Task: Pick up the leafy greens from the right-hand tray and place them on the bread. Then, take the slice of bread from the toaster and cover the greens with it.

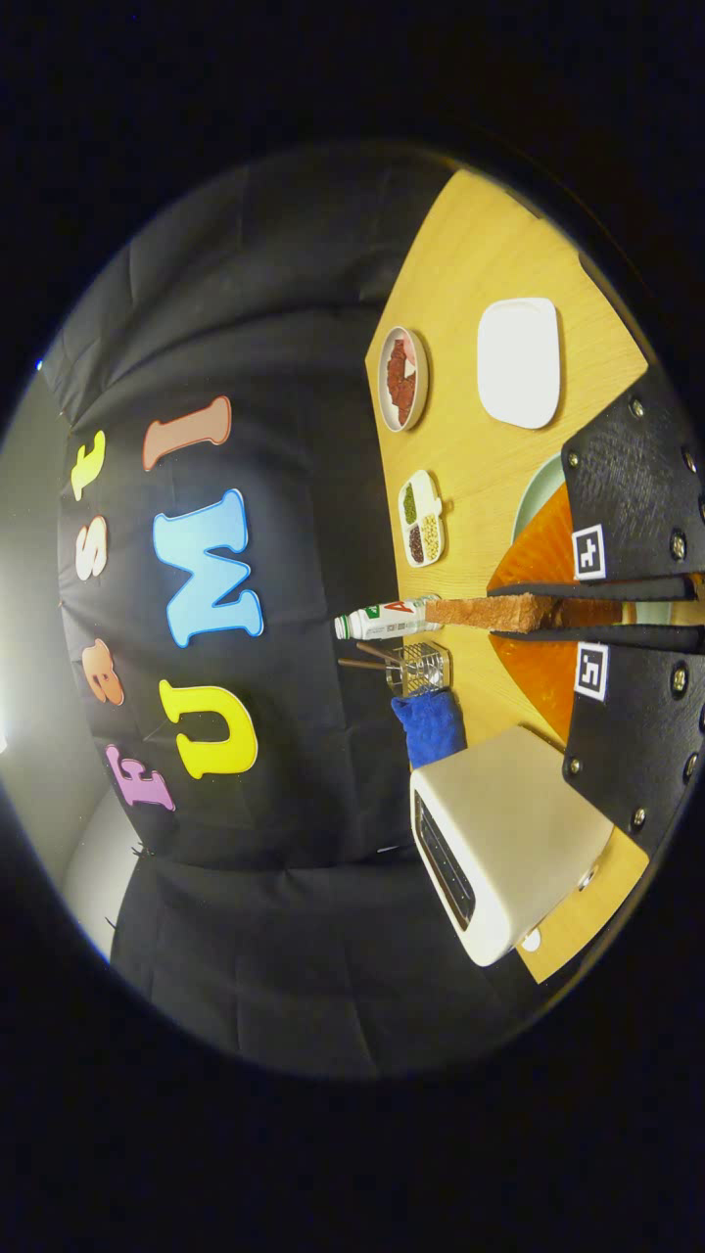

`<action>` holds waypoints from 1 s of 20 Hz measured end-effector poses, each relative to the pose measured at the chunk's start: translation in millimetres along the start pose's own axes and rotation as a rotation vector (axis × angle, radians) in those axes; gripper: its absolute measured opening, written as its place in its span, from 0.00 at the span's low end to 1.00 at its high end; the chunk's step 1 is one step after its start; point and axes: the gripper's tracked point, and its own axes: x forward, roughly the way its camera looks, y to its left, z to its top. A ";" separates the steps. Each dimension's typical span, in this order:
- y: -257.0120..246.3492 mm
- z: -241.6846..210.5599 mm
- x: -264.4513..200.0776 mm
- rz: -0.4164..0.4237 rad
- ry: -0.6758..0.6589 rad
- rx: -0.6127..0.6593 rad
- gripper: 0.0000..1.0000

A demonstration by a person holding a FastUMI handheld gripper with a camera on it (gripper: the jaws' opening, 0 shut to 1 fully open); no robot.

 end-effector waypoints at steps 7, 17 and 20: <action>3.5 -31.6 6.0 0.072 0.076 0.044 0.09; -46.7 -41.2 20.9 0.021 0.113 0.050 0.35; -56.2 -48.2 20.5 0.005 0.135 0.046 0.44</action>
